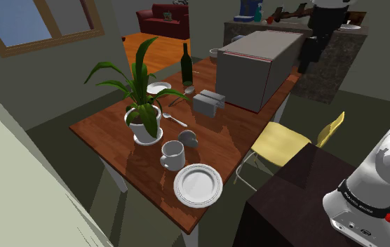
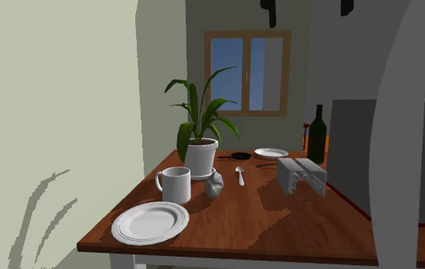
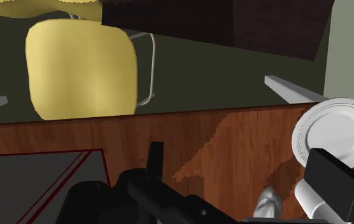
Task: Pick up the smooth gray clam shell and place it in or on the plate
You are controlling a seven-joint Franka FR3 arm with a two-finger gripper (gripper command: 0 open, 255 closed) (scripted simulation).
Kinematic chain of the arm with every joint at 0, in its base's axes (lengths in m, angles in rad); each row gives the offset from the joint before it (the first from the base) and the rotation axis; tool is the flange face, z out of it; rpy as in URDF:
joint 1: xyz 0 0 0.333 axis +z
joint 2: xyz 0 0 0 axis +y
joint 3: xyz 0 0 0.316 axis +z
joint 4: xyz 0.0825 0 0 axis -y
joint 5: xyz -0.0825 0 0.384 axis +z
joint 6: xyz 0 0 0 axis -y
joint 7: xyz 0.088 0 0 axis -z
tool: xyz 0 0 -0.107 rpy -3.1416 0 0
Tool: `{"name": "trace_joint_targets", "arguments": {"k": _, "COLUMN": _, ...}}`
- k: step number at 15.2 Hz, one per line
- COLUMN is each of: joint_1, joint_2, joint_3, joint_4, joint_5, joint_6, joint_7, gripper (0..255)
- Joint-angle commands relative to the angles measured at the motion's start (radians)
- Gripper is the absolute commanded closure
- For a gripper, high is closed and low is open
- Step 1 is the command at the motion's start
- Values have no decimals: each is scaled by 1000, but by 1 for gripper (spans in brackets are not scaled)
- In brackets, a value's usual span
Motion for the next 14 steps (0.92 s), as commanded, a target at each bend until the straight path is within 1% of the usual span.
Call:
{"name": "trace_joint_targets", "arguments": {"k": 1, "joint_1": 0, "joint_2": 0, "joint_3": 0, "joint_4": 0, "joint_5": 0, "joint_6": 0, "joint_7": 0, "gripper": 0}}
{"name": "trace_joint_targets", "arguments": {"k": 8, "joint_1": 27, "joint_2": 179, "joint_3": 44, "joint_4": -39, "joint_5": 31, "joint_6": 202, "joint_7": 31, "gripper": 0}}
{"name": "trace_joint_targets", "arguments": {"k": 14, "joint_1": 46, "joint_2": 368, "joint_3": 84, "joint_4": -23, "joint_5": 43, "joint_6": 362, "joint_7": 56, "gripper": 0}}
